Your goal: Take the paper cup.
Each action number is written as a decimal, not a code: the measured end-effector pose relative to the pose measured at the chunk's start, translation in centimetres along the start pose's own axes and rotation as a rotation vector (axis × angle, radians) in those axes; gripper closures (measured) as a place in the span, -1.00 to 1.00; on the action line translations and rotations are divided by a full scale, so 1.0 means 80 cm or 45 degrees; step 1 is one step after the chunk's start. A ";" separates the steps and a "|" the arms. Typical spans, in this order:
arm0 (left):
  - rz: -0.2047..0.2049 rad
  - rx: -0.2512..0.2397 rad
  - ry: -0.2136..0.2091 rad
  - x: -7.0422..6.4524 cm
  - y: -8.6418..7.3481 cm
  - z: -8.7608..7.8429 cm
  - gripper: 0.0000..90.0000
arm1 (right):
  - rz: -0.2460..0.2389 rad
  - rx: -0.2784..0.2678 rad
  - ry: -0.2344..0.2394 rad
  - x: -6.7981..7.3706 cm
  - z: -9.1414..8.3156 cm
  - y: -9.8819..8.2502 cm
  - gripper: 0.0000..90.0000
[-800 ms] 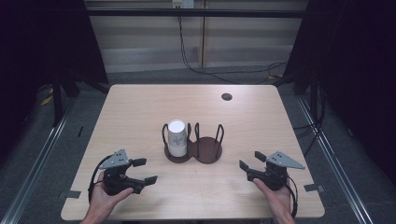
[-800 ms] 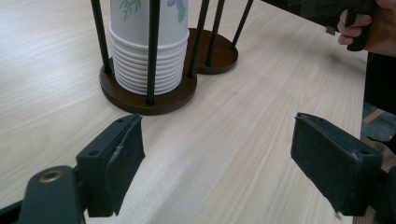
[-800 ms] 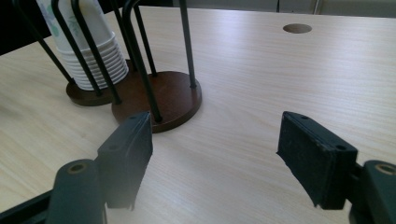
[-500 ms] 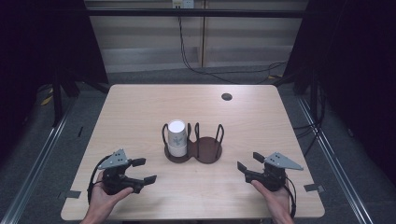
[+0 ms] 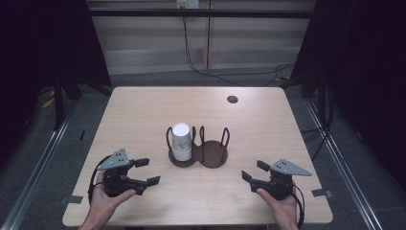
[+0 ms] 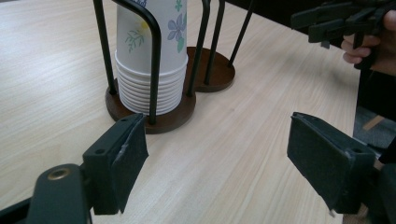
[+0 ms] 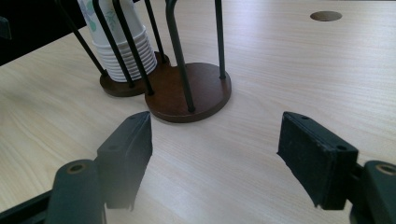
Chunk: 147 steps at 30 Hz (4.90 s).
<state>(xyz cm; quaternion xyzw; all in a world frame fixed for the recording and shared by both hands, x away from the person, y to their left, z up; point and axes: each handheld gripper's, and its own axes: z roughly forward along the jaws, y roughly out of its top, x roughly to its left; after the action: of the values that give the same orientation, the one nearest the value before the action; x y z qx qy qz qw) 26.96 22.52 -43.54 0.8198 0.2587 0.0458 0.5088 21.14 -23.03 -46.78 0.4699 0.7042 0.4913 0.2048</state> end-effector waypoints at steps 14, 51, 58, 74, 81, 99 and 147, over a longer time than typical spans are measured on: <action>0.038 0.039 -0.071 0.005 0.044 0.010 -0.54 | 0.010 0.039 0.044 0.003 0.001 0.002 -0.45; 0.086 -0.043 -0.102 0.033 0.133 0.031 0.01 | 0.040 0.053 0.065 0.004 0.000 0.001 -0.43; 0.058 0.018 -0.158 0.043 0.149 0.037 0.00 | 0.038 0.053 0.072 0.005 0.001 0.001 -0.44; 0.050 0.210 -0.060 0.054 0.175 0.069 -0.47 | 0.038 0.078 0.116 0.007 0.003 0.001 -0.45; 0.082 0.309 -0.040 0.057 0.177 0.080 -0.57 | 0.037 0.077 0.120 0.007 0.003 0.001 -0.46; 0.155 0.524 -0.001 0.054 0.186 0.116 -0.41 | 0.028 0.108 0.124 0.009 0.006 0.000 -0.47; 0.242 0.728 0.086 0.047 0.199 0.151 -0.24 | 0.038 0.118 0.115 0.005 0.005 0.000 -0.48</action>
<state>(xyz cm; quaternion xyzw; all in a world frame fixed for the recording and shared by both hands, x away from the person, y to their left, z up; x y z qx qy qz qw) 40.31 8.95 -36.36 0.9484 0.1999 0.0458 0.2420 21.23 -22.50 -46.88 0.4666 0.7277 0.4819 0.1435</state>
